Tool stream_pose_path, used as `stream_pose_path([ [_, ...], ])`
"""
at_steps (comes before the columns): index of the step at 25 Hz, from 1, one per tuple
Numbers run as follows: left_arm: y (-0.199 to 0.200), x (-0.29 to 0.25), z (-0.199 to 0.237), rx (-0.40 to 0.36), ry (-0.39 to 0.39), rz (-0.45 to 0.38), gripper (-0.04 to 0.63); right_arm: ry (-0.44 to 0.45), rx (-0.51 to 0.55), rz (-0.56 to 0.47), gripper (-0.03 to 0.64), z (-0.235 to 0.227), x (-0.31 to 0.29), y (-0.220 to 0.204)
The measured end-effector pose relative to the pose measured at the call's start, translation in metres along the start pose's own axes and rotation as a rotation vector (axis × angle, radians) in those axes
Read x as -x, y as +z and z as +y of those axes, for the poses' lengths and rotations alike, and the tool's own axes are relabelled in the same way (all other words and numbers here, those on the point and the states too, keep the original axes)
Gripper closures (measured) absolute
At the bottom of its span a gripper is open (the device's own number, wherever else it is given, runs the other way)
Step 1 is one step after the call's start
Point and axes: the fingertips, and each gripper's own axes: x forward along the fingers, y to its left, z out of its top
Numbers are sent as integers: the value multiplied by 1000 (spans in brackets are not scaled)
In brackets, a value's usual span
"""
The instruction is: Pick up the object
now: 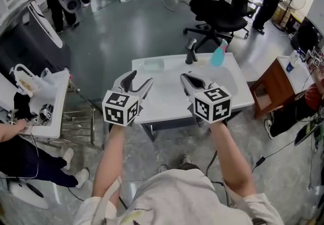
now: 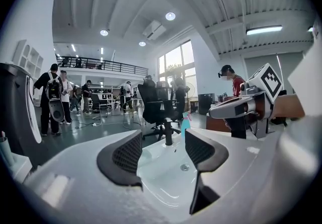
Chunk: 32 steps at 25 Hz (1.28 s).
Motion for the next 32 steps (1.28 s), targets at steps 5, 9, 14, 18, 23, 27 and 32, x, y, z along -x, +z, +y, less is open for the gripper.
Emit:
stream_pose_path([
  [5,-1,-14,8,-9,7,10,316,1,-14,-5,614,-12,-12,-1],
  [9,1,-26,20,-14,24,18,316,12,-19,-20,614,-22,-29,4],
  [14,6,-57,37,-22,49,26,316,33,-23,-34,614,-49,-55,13],
  [18,12,-90,51,-23,67,29,316,48,-21,-41,614,-78,-79,21],
  [23,24,-135,64,-23,82,42,316,64,-23,-49,614,-120,-106,38],
  [27,32,-160,76,-19,99,49,317,86,-19,-53,614,-142,-126,53],
  [32,38,-181,85,-19,128,58,318,123,-16,-52,614,-160,-145,61],
])
